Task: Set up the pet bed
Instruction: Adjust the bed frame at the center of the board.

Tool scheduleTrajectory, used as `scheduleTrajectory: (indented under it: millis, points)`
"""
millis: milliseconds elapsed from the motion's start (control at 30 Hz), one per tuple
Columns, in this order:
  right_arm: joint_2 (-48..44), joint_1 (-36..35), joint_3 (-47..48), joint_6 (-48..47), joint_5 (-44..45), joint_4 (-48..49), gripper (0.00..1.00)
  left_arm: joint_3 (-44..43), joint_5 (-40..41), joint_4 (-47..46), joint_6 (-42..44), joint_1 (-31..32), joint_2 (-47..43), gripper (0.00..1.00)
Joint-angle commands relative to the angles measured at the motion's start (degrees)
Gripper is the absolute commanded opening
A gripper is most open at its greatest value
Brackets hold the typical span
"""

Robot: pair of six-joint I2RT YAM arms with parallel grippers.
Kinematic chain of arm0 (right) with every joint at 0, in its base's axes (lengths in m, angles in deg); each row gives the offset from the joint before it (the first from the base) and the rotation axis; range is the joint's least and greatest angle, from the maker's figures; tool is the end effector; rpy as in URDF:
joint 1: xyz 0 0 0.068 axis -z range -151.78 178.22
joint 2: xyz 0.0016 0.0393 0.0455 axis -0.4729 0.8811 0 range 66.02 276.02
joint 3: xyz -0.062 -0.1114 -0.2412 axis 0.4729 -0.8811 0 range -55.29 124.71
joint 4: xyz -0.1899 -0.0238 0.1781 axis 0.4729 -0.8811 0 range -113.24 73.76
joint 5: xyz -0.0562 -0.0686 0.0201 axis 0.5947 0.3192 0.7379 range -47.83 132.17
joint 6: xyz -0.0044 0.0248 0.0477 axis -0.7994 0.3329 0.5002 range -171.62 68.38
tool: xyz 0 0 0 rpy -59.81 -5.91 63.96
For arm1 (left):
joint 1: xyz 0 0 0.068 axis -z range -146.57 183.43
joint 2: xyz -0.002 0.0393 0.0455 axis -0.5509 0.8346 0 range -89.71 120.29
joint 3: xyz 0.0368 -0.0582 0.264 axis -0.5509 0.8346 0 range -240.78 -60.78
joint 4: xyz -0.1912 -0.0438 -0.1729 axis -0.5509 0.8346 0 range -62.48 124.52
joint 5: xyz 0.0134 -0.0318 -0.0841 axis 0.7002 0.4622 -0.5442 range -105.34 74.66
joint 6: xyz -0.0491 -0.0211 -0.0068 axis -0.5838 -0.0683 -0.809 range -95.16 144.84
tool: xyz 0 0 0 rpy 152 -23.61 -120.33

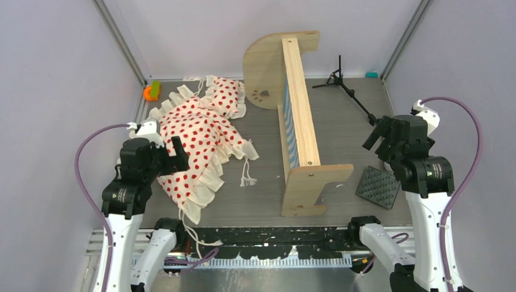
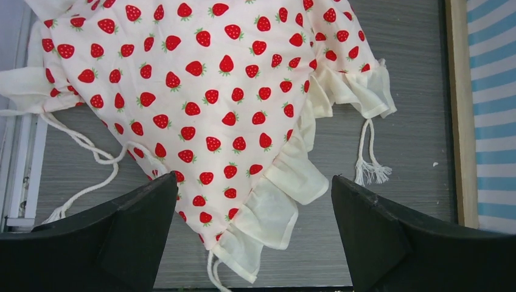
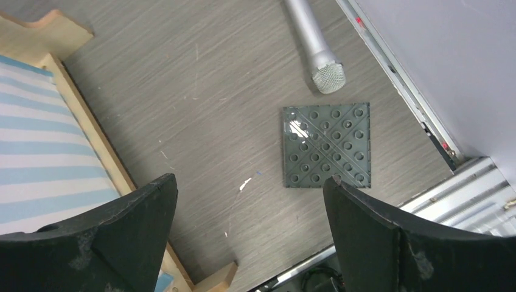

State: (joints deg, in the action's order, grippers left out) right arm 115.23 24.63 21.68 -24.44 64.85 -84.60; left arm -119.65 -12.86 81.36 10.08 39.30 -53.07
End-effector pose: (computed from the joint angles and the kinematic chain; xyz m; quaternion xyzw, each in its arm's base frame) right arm 0.1182 -0.0063 0.4110 0.2625 0.8552 -0.0635 0.4424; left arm 0.1052 -0.0093 0.3619 -0.0782 0.8693 -0.0687 0.4832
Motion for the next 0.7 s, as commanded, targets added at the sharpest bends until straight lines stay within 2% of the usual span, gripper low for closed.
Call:
scheduleTrajectory:
  millis: [0, 300, 500, 667]
  points:
    - [0.91, 0.23, 2.69, -0.04, 2.79, -1.49, 0.94, -0.82, -0.39, -1.60, -0.47, 0.03, 2.73, 1.00]
    - [1.18, 0.17, 4.33, 2.47, 1.82, -1.49, 0.97, -0.92, -1.41, -1.55, -1.56, 0.07, 2.94, 1.00]
    - [-0.76, 0.20, 2.88, -1.60, -5.80, 1.98, 0.99, -0.93, -0.11, -2.38, -4.72, 0.02, 4.08, 1.00]
    - [-0.19, 0.21, 4.77, 0.76, -2.21, 2.63, 1.00, -2.10, -0.66, 0.97, -7.08, 0.02, 7.25, 1.00]
